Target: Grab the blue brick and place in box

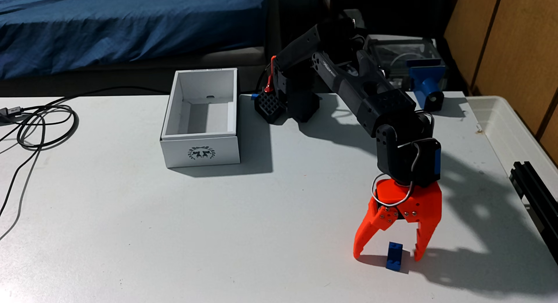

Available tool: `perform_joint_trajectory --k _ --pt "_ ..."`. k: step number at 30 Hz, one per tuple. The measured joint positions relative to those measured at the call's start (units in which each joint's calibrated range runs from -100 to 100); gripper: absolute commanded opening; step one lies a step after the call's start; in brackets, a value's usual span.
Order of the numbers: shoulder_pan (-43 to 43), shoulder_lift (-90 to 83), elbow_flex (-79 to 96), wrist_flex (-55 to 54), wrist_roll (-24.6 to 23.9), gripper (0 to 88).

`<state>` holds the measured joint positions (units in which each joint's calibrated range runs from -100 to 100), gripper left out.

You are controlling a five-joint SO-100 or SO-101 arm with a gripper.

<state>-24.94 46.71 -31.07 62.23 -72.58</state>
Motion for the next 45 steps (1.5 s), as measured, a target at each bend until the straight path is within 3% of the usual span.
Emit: perform_joint_trajectory --k 20,30,45 --pt "0.0 -0.25 -0.18 2.37 0.0 20.2" --pt "0.07 -0.25 -0.18 2.99 0.0 19.7" --pt "0.89 -0.25 -0.09 4.83 0.0 6.6"
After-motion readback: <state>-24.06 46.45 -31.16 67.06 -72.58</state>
